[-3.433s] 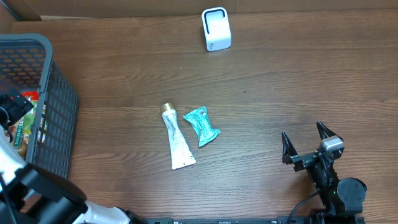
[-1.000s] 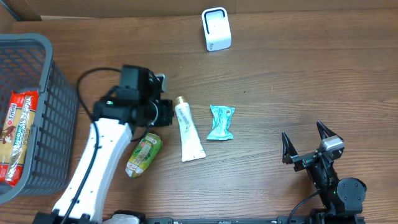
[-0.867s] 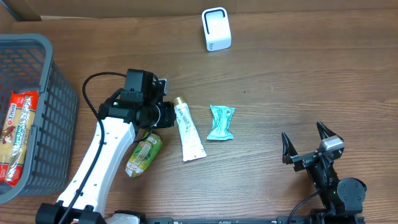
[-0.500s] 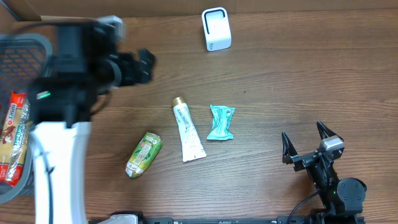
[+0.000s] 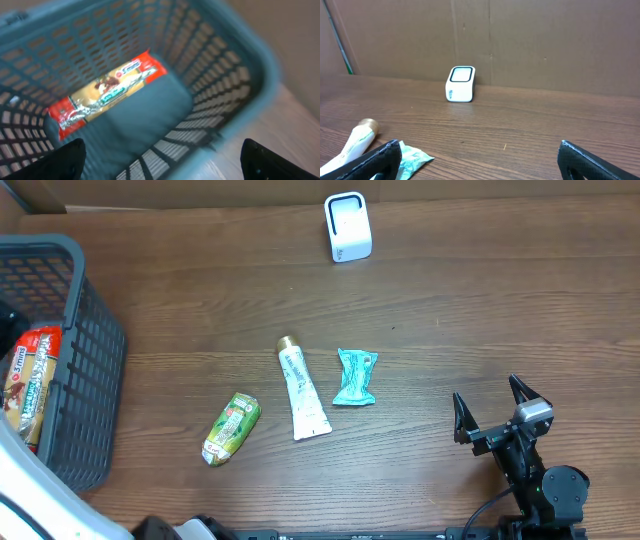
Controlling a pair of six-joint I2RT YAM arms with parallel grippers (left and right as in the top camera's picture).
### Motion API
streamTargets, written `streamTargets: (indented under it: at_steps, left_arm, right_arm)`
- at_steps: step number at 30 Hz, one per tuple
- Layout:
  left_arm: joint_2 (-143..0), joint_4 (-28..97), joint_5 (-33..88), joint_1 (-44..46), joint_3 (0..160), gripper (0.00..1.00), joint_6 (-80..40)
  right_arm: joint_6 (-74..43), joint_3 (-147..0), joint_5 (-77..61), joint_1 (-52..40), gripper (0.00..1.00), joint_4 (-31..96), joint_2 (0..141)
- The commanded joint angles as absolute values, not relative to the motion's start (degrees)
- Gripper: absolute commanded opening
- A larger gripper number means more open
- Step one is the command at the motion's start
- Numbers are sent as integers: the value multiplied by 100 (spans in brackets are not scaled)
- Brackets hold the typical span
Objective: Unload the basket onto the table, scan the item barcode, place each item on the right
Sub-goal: 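Move the left gripper back over the basket toward the red snack bar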
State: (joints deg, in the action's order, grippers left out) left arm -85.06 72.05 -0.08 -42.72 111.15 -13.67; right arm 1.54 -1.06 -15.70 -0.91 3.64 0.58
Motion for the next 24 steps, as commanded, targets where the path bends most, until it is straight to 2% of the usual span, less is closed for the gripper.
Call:
streamTargets:
  at_steps: [1, 4, 9, 16, 24]
  left_arm:
    - [-8877, 6958, -360, -4348, 10720, 90, -1533]
    - [-9179, 6707, -554, -4348, 10547, 90, -1201]
    - [-9915, 6213, -797, -4351, 10534, 100, -434]
    - [-11004, 5940, -939, -4407, 10534, 100, 456]
    - [-11876, 5415, -897, -4563, 10534, 100, 939]
  right_arm:
    - [176, -45, -1592, -128, 100, 329, 16]
    - [176, -45, -1592, -128, 100, 329, 16]
    - [176, -45, -1592, -128, 100, 329, 16]
    - [176, -45, -1590, -128, 100, 329, 16]
    - [176, -45, -1590, -128, 100, 329, 16]
